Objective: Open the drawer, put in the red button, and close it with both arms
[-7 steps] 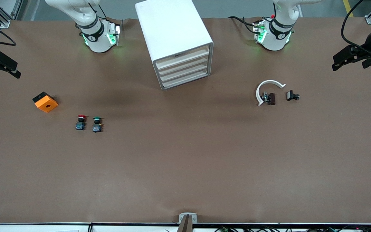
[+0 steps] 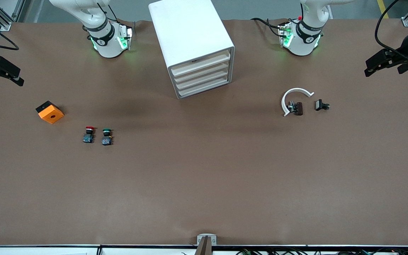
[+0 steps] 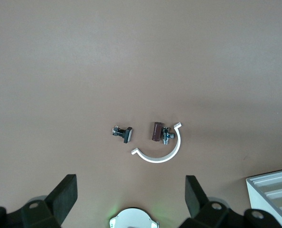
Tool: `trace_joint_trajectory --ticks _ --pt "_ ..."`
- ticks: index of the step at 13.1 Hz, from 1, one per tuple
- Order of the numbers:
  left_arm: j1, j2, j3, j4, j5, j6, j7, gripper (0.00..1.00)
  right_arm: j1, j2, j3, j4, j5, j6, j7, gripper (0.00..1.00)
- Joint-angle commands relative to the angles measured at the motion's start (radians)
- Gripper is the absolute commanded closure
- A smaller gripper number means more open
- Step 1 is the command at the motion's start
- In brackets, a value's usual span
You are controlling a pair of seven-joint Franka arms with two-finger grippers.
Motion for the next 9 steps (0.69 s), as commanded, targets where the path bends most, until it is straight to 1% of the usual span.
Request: trace_joint_trajectory --ticks 1,4,6,8,9 --pt "0.004 0.031 0.0 0.03 0.017 -0.021 0.021 0.0 0.003 0.006 -0.004 0.023 0.007 -0.014 -0.005 0.0" --pt "-0.01 0.103 -0.006 0.035 0.017 -0.02 0.012 0.0 0.003 0.006 -0.004 0.027 0.005 -0.014 -0.005 0.0" --pt "-0.016 0.182 -0.012 0.041 0.0 -0.012 0.001 0.0 0.001 0.006 -0.004 0.027 0.005 -0.014 -0.005 0.0" --pt "-0.027 0.285 -0.035 0.08 -0.026 -0.004 -0.087 0.0 0.001 0.006 -0.005 0.027 0.005 -0.014 -0.005 0.0" --pt "-0.036 0.325 -0.052 0.099 -0.037 -0.004 -0.188 0.0 0.001 0.006 -0.005 0.027 0.005 -0.014 -0.005 0.0"
